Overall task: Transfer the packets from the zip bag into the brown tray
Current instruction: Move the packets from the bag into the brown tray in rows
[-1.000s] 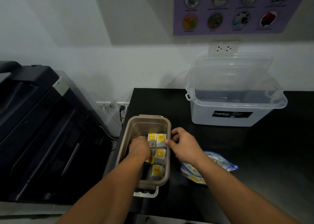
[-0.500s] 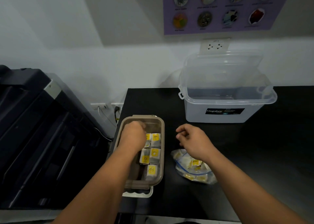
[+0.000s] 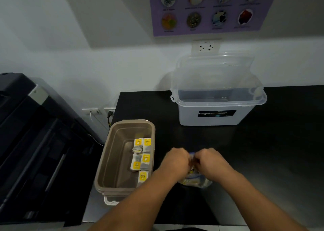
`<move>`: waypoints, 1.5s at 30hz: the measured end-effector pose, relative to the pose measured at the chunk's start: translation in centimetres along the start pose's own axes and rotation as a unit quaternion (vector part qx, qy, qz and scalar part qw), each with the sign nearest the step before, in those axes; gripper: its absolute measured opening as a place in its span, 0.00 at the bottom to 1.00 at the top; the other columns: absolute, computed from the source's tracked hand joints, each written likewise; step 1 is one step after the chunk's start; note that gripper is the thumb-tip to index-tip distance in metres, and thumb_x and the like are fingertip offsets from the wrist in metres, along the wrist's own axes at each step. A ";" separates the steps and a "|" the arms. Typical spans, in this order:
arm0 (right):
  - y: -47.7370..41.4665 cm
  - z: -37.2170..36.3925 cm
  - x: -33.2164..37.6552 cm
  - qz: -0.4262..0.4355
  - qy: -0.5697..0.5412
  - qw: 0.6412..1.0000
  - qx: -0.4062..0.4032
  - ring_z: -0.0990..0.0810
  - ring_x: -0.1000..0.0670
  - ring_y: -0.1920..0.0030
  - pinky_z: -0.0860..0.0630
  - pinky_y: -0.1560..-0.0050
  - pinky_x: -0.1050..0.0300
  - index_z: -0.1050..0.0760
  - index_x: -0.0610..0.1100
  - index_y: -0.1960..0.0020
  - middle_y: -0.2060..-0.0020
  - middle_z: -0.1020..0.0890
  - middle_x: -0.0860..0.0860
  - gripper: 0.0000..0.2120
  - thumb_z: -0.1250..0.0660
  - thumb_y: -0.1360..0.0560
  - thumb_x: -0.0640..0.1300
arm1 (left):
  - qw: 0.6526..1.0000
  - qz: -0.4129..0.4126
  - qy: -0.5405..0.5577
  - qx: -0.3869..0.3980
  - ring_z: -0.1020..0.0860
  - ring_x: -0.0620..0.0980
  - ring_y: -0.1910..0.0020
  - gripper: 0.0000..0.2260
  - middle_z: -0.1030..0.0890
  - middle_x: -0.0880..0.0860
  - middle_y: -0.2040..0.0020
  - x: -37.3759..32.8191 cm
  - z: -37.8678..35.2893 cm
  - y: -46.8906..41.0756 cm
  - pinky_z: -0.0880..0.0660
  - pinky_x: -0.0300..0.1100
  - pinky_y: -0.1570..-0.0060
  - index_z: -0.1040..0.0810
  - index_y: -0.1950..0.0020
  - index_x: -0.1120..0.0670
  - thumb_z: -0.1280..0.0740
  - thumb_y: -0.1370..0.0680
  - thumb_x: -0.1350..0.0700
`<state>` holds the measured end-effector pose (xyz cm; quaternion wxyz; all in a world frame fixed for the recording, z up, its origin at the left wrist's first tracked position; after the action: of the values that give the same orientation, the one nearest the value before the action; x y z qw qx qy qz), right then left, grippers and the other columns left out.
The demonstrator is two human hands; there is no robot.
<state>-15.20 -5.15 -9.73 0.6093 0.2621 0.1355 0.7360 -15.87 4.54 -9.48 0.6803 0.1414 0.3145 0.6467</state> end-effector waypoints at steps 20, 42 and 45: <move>-4.7 -3.4 -2.6 -0.096 0.032 0.990 0.101 0.20 0.44 0.36 0.24 0.42 0.51 0.29 0.42 0.29 0.35 0.21 0.44 0.25 0.27 0.23 0.47 | 0.978 0.012 -0.175 -0.118 0.19 0.54 0.47 0.12 0.19 0.55 0.45 -1.1 -3.3 -2.1 0.24 0.48 0.51 0.22 0.41 0.57 0.30 0.22 0.54; -1.2 0.3 -1.6 0.159 -0.032 0.984 -0.070 0.25 0.54 0.59 0.31 0.58 0.61 0.24 0.50 0.56 0.58 0.25 0.55 0.05 0.35 0.22 0.44 | 0.980 -0.088 0.087 -0.158 0.19 0.49 0.57 0.07 0.19 0.51 0.56 -1.2 0.7 0.5 0.19 0.47 0.53 0.20 0.50 0.52 0.36 0.20 0.52; -1.1 0.8 -2.2 0.143 -0.104 0.982 -0.064 0.24 0.55 0.62 0.29 0.62 0.60 0.30 0.54 0.60 0.61 0.23 0.54 0.11 0.33 0.23 0.43 | 0.990 -0.078 0.060 -0.103 0.19 0.50 0.56 0.05 0.19 0.52 0.54 -1.2 0.5 0.3 0.19 0.46 0.54 0.20 0.53 0.50 0.35 0.21 0.55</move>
<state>-13.65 -7.09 -10.11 0.5241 0.3147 -0.0149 0.7912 -15.75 3.51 -8.67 0.7192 0.0067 0.2970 0.6281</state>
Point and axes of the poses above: each hand's wrist, its own y-axis away from the middle knuckle, its own z-axis out of the back of the hand, x = y × z, the point moved 9 cm from there along -y, towards the middle knuckle
